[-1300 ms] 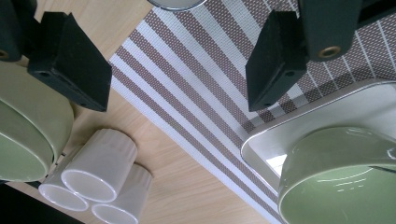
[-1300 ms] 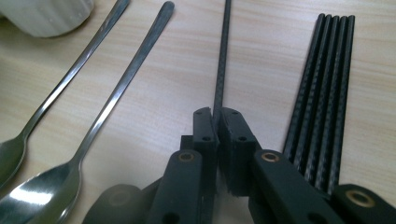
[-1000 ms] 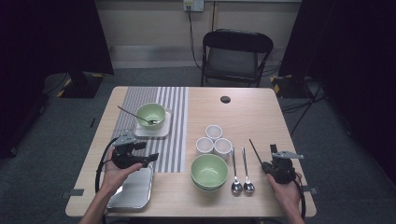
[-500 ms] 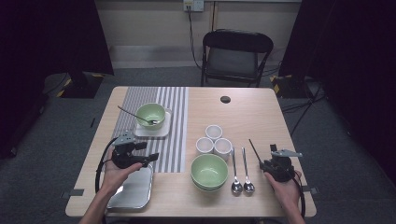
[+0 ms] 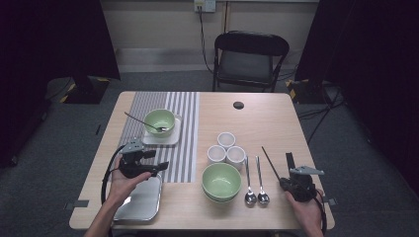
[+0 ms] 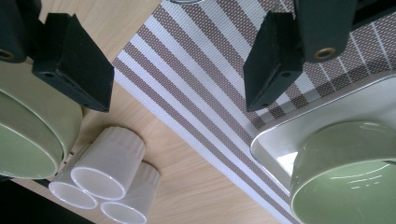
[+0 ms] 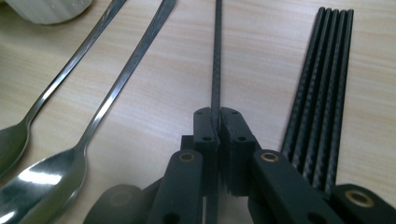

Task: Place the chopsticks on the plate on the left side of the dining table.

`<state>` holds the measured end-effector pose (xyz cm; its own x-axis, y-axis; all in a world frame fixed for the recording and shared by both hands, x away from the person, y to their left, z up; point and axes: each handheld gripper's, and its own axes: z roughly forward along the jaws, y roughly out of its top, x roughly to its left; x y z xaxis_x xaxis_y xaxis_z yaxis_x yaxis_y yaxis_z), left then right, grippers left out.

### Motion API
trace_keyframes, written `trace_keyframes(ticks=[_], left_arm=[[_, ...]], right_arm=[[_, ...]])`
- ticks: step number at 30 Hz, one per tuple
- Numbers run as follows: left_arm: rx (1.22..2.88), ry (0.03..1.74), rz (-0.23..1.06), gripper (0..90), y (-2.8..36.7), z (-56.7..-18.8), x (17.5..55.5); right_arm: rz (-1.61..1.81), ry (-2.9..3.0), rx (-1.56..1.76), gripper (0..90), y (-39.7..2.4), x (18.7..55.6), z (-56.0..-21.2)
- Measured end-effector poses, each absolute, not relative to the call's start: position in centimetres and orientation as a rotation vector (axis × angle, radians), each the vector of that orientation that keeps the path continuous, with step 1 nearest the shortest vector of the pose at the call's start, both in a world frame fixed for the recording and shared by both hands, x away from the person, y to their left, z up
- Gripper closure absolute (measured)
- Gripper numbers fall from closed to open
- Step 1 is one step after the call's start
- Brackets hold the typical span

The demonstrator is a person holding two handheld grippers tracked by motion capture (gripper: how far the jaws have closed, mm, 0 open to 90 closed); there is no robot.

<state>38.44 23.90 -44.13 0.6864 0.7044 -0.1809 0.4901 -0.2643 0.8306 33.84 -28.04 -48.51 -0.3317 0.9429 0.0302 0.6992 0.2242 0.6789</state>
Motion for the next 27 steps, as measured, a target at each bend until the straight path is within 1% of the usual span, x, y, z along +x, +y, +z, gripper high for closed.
trace_keyframes(ticks=[7, 9, 12, 17, 27], left_arm=[[1.931, 0.93, 0.278, 24.5, 24.0, -44.1, 38.5], [1.934, 0.927, 0.28, 24.5, 24.0, -44.2, 38.6], [1.935, 0.928, 0.276, 24.5, 23.9, -44.2, 38.6], [1.935, 0.922, 0.273, 24.5, 23.9, -44.2, 38.5], [1.91, 0.94, 0.268, 27.5, 23.9, -44.4, 38.5]], right_arm=[[0.854, 2.108, 1.52, 85.6, -27.4, 35.2, -48.6], [0.867, 2.1, 1.529, 82.1, -27.4, 35.4, -48.6], [0.867, 2.104, 1.524, 80.4, -27.2, 36.1, -48.6], [0.856, 2.104, 1.509, 85.6, -26.7, 37.2, -48.6], [0.888, 2.089, 1.481, 86.6, -26.6, 37.2, -48.7]])
